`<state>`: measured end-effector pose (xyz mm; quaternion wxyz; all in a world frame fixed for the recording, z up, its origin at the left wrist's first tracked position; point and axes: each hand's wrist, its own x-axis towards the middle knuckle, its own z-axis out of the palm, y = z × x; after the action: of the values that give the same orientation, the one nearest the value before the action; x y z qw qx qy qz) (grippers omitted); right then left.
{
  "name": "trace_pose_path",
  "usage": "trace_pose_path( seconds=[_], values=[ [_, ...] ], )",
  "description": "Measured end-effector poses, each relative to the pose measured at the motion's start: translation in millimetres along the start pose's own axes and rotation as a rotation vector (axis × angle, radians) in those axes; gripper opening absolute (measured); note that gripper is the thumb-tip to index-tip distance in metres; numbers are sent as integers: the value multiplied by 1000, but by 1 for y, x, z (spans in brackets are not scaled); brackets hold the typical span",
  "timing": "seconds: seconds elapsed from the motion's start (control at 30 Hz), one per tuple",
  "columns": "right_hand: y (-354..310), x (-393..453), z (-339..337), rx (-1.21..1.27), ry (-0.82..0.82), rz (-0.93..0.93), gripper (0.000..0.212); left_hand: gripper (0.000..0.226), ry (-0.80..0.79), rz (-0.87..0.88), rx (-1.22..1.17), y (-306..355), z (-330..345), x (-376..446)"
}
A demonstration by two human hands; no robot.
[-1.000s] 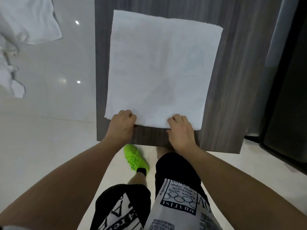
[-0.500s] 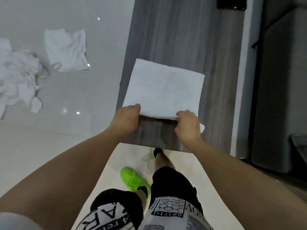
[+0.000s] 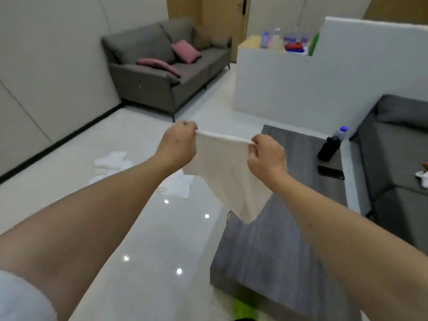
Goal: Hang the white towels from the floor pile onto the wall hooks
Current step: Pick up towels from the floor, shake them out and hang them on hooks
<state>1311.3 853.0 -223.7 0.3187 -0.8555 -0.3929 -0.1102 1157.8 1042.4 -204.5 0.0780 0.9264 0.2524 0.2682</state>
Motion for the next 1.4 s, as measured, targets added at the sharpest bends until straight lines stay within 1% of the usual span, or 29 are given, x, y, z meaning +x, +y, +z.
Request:
trace_pose_path(
  seconds=[0.13,0.27,0.4,0.57,0.67,0.7,0.77,0.83,0.9,1.03,1.2,1.33,1.4],
  values=[
    [-115,33,5,112,44,-247,9,17,152,-119,98,-69,-105,-6],
    [-233,57,30,184,0,-434,11,17,292,-253,191,-144,-195,-34],
    [-359,64,74,282,-41,-652,14,18,395,-435,288,-227,-279,-87],
    [-521,45,140,467,-143,-866,14,19,465,-638,454,-322,-377,-172],
    [-623,18,172,567,-217,-1008,23,19,510,-771,584,-368,-436,-230],
    [-659,6,182,606,-255,-1058,23,19,519,-819,622,-381,-457,-251],
    [-724,-21,196,655,-334,-1148,17,17,541,-895,683,-400,-495,-297],
    [-791,-57,206,713,-419,-1245,11,15,566,-989,753,-410,-532,-347],
    [-851,-101,212,776,-502,-1348,10,14,590,-1091,828,-410,-562,-402],
    [-936,-202,204,870,-584,-1529,16,12,627,-1309,931,-384,-601,-507],
    [-1009,-352,169,1045,-653,-1788,24,15,693,-1579,1053,-335,-647,-641],
    [-1052,-458,135,1131,-635,-1954,39,13,773,-1709,1118,-295,-684,-731],
    [-1076,-524,110,1198,-658,-2010,38,14,781,-1771,1179,-269,-707,-785]
  ],
)
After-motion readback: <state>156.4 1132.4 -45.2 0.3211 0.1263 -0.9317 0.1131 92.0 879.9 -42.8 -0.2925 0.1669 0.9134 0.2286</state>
